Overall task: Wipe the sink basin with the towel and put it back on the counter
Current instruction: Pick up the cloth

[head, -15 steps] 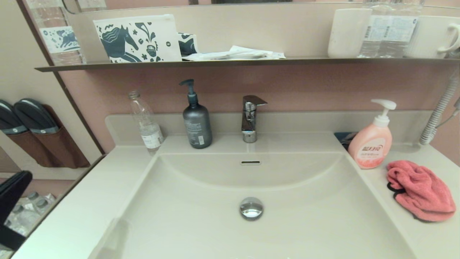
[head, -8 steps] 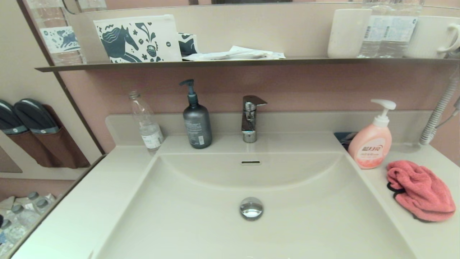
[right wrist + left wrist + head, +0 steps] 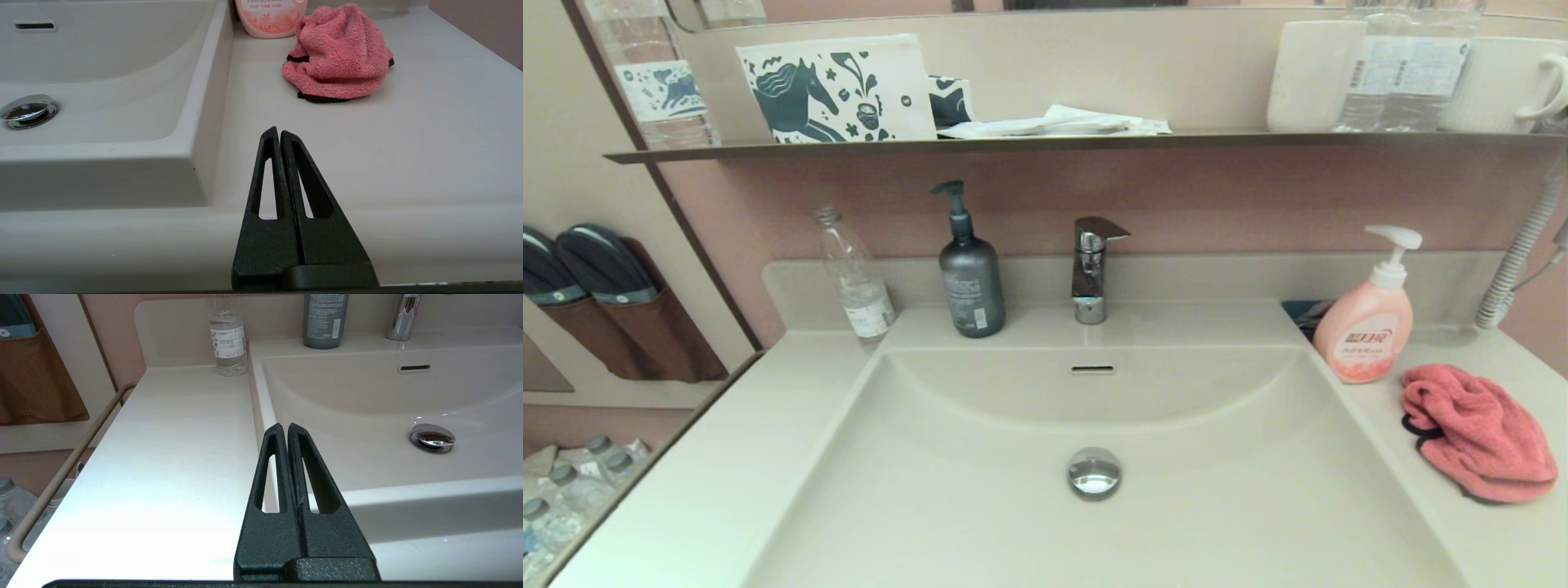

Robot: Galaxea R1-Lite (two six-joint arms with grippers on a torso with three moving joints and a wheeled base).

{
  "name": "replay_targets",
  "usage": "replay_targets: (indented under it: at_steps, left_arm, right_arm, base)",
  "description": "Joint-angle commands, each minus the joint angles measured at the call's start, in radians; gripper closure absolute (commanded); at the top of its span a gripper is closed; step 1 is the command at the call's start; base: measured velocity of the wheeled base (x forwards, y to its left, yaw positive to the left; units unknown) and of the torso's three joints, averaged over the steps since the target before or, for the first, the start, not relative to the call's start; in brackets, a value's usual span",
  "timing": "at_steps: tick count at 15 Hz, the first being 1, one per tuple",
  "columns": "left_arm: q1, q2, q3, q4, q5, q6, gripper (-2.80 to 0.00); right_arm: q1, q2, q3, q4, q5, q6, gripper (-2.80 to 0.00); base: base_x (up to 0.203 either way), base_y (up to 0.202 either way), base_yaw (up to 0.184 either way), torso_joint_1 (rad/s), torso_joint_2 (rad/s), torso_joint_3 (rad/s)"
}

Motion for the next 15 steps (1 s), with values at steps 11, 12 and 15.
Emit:
replay_targets:
  at_steps: [11,12,15]
  left_arm:
    - [0.0,-0.04,0.105,0.012,0.044,0.043,0.0]
    - [0.0,-0.04,0.105,0.01,0.042,0.039,0.0]
    - [-0.009,-0.04,0.105,0.009,0.039,0.026,0.0]
  right_arm:
    - [0.0,0.0,0.0,0.0,0.0,0.0,0.0]
    - [0.0,0.0,0.0,0.0,0.0,0.0,0.0]
    - [0.0,0.0,0.0,0.0,-0.001,0.0,0.0]
  base:
    - [0.0,0.0,0.0,0.0,0.0,0.0]
    - [0.0,0.0,0.0,0.0,0.0,0.0]
    - [0.0,0.0,0.0,0.0,0.0,0.0]
